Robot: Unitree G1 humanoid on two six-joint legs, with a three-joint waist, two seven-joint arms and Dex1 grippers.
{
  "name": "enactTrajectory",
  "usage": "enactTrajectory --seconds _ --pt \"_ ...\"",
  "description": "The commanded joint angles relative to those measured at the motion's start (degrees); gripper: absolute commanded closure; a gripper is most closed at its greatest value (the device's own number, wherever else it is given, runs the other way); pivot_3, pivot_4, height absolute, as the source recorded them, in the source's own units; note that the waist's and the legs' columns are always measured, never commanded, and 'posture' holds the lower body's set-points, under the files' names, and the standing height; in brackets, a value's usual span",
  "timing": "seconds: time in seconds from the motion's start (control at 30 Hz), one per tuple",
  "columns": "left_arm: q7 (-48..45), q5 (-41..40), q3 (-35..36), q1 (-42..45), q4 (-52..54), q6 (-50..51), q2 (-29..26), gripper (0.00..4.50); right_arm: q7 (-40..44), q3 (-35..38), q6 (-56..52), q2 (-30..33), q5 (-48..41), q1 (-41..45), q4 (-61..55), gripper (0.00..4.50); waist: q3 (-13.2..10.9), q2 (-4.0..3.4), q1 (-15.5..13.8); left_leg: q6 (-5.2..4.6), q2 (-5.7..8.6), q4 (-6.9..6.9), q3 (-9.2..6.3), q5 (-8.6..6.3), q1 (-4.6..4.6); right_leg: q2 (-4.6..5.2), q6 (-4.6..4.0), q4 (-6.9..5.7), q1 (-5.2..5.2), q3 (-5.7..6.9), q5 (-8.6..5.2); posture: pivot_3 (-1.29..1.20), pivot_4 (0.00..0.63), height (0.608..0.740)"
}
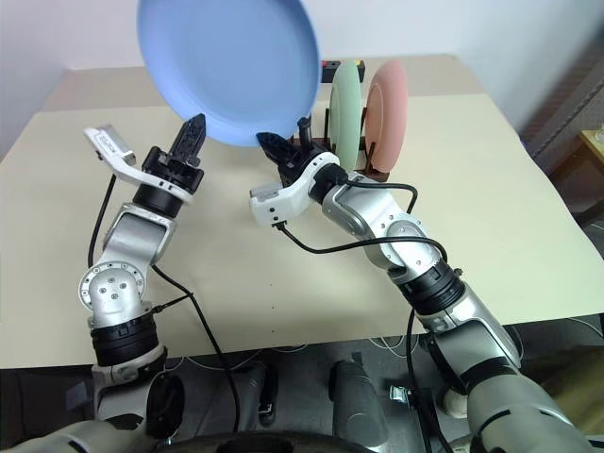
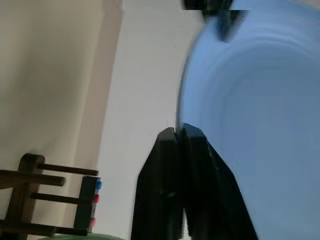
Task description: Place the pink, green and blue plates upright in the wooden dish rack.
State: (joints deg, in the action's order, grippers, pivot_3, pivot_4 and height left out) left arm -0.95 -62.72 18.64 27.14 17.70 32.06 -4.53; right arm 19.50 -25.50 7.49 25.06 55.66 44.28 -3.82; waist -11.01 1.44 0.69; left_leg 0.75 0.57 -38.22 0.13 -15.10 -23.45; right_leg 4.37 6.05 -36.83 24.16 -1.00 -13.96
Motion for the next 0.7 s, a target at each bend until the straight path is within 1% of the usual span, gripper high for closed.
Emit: enactTrajectory --seconds 0.03,0.13,0.2,0.23,0.27,0.33,0.47,0.57,0.63,0.67,0.7 --pt "0.3 0.2 -1.1 1.0 2.0 -0.8 -0.3 4.50 -1.2 1.8 -0.4 -0.6 0.1 1.6 -1.9 4.44 0.0 0.00 0.0 0.00 -0.01 0.00 -0.01 0.00 0.00 -0.01 0.00 0.01 0.00 0.01 0.00 0.00 0.150 0.740" --pt "0.8 -0.4 -1.5 1.4 1.5 0.2 -0.4 4.50 -1.5 1.8 -0.2 -0.6 0.3 1.6 -1.8 4.44 0.0 0.01 0.0 0.00 0.00 0.00 -0.01 0.00 0.00 0.00 0.00 0.00 -0.01 0.01 0.00 0.00 0.150 0.740" --pt "0.7 -1.1 -1.5 1.8 1.1 0.9 -0.9 3.87 -1.7 2.0 -0.2 -0.6 0.3 1.6 -1.7 4.50 0.0 0.01 0.0 0.00 0.00 0.00 -0.01 0.00 0.00 -0.01 0.00 0.00 0.00 0.01 0.00 0.00 0.150 0.740" --pt "0.6 -1.4 -1.4 2.0 1.0 1.2 -1.2 3.62 -1.9 2.0 -0.3 -0.6 0.3 1.6 -1.6 4.50 0.0 0.00 0.0 0.00 -0.01 0.00 -0.01 0.00 0.00 -0.01 0.00 0.01 0.00 0.01 0.00 0.00 0.150 0.740" --pt "0.6 -1.6 -1.2 2.1 0.9 1.1 -1.5 3.20 -2.0 2.1 -0.3 -0.6 0.4 1.7 -1.6 4.50 0.0 0.01 0.0 0.00 -0.01 0.00 -0.01 0.00 0.00 0.00 0.00 0.00 -0.01 0.01 0.00 0.00 0.150 0.740" --pt "0.9 -1.2 -0.9 2.2 0.9 0.7 -2.0 2.12 -2.2 2.1 -0.3 -0.6 0.5 1.8 -1.6 4.50 0.0 0.01 0.0 0.00 -0.01 0.00 -0.01 0.00 0.00 0.00 0.00 0.01 -0.01 0.01 0.00 0.00 0.150 0.740" --pt "0.0 -3.5 0.9 2.0 0.6 0.9 -3.6 0.10 -2.6 2.4 -0.3 -0.1 0.4 1.8 -1.5 4.50 0.0 0.00 0.1 0.01 -0.01 0.01 -0.03 0.00 0.00 -0.01 0.00 0.00 0.00 0.02 0.00 0.00 0.150 0.740" --pt "-0.9 -7.0 2.3 1.4 0.4 1.7 -5.0 0.10 -2.7 2.8 -0.4 0.1 0.1 2.0 -1.6 4.50 0.0 0.00 0.1 0.02 -0.03 0.02 -0.03 0.01 0.00 -0.02 0.00 0.01 0.00 0.02 0.00 0.00 0.150 0.740" --pt "-2.7 -9.9 3.4 0.9 0.0 2.9 -6.9 0.10 -2.4 3.1 -0.5 0.1 -0.4 2.2 -1.6 4.50 0.0 0.00 0.1 0.02 -0.03 0.02 -0.03 0.01 0.00 -0.01 0.00 0.01 0.00 0.02 0.00 0.00 0.150 0.740" --pt "-3.9 -13.3 4.3 0.5 -0.2 4.4 -8.4 0.10 -2.3 3.4 -0.5 0.0 -0.8 2.2 -1.6 4.50 0.0 0.00 0.1 0.02 -0.03 0.02 -0.03 0.01 0.00 -0.01 0.00 0.01 0.00 0.01 0.00 0.00 0.150 0.740" --pt "-9.9 -17.3 5.7 -1.1 0.3 7.9 -12.8 0.10 -2.3 3.9 -0.5 0.1 -1.3 2.6 -1.5 4.50 0.0 0.00 0.2 0.02 -0.03 0.02 -0.03 0.01 0.00 -0.01 0.00 0.00 0.00 0.02 0.00 0.00 0.150 0.740"
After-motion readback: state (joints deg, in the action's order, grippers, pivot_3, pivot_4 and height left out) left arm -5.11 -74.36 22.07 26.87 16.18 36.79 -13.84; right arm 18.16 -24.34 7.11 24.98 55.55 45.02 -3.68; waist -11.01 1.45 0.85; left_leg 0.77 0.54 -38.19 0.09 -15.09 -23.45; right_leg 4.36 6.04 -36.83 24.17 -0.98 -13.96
